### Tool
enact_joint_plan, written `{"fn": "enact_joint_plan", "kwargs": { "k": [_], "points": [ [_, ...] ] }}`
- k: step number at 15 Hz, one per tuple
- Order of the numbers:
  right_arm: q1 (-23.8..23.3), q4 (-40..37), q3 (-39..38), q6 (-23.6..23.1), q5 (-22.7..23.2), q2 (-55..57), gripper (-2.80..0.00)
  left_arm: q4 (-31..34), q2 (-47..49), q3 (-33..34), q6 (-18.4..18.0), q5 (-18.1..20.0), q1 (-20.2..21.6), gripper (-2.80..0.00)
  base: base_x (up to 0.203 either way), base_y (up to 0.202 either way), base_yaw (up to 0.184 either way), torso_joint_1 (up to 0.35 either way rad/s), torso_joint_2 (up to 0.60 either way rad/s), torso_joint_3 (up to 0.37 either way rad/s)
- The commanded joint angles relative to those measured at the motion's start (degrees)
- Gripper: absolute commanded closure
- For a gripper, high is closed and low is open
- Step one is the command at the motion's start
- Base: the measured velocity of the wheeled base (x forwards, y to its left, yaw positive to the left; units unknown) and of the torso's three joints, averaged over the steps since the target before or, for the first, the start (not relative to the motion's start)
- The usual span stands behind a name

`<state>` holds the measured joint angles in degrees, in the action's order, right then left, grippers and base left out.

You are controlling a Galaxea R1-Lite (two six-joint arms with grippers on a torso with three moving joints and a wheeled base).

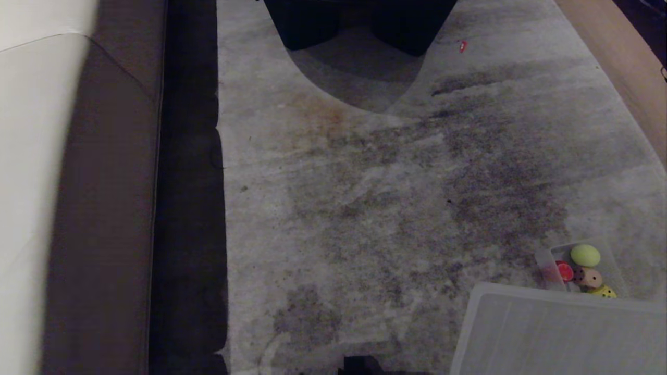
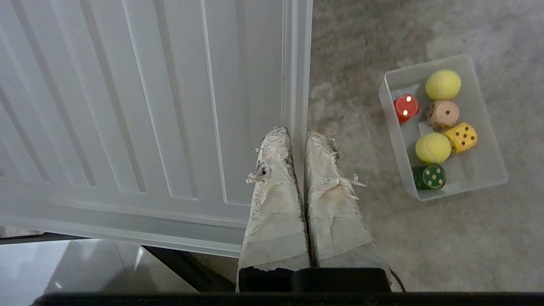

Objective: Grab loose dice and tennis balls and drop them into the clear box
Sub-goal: Close the lid

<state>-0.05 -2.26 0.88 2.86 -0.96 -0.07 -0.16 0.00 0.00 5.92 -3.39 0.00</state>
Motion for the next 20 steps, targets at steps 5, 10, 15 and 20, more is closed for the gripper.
{"fn": "enact_joint_plan", "kwargs": {
  "k": [5,10,15,20],
  "points": [
    [0.03,-0.03,0.00,-0.05,0.00,0.03,0.00,-0.02,0.09,0.09,0.05,-0.04,0.00,0.00,0.000,0.000,0.000,0.003,0.00,-0.193],
    [-0.04,-0.03,0.00,-0.03,0.00,0.00,0.00,0.07,0.09,0.09,-0.12,-0.04,0.00,0.00,0.000,0.000,0.000,0.000,0.00,-0.037],
    [0.04,-0.03,0.00,-0.05,0.00,-0.01,0.00,-0.02,0.09,0.09,-0.12,-0.04,0.00,0.00,-0.088,0.000,-0.001,0.003,0.00,-0.001],
    [-0.04,-0.03,0.00,0.04,0.00,0.07,0.00,0.06,0.09,0.09,-0.12,-0.04,0.00,0.00,-0.168,0.000,-0.001,0.002,0.00,0.002]
  ]
}}
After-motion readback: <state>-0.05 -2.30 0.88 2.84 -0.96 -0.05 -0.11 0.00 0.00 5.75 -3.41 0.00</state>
